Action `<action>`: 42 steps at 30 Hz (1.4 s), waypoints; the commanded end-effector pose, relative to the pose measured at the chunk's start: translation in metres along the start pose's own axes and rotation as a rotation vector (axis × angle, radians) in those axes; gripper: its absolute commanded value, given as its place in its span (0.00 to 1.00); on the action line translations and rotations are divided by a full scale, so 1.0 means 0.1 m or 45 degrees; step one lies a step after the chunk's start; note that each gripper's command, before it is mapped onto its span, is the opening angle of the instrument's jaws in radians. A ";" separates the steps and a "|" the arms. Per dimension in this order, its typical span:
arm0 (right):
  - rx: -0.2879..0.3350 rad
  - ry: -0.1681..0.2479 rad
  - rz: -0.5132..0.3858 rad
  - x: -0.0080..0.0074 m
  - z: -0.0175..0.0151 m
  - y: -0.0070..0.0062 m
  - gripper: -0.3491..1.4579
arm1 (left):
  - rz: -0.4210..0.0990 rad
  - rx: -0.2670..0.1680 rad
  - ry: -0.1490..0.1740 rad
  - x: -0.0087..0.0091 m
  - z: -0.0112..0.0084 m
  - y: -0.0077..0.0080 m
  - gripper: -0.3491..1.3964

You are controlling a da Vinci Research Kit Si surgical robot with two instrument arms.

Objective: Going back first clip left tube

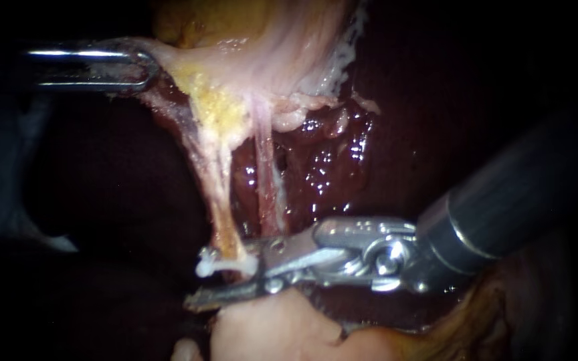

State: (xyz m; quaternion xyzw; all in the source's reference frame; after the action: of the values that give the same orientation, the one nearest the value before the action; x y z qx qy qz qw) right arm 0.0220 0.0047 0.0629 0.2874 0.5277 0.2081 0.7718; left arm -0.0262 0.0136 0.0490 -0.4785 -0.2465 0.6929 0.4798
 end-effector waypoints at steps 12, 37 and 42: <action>-0.073 -0.003 -0.212 -0.005 -0.068 0.008 0.47 | 0.001 -0.002 -0.001 0.000 -0.001 0.000 0.00; -0.076 -0.021 -0.460 0.018 -0.204 0.018 0.47 | 0.002 -0.003 -0.001 0.000 -0.003 0.000 0.00; -0.076 -0.021 -0.460 0.018 -0.204 0.018 0.47 | 0.003 0.000 0.001 -0.002 0.001 0.000 0.00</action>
State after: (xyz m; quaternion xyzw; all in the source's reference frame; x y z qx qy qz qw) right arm 0.0035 0.0118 0.0572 0.1664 0.5579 0.0793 0.8092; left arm -0.0263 0.0134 0.0490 -0.4795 -0.2463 0.6931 0.4786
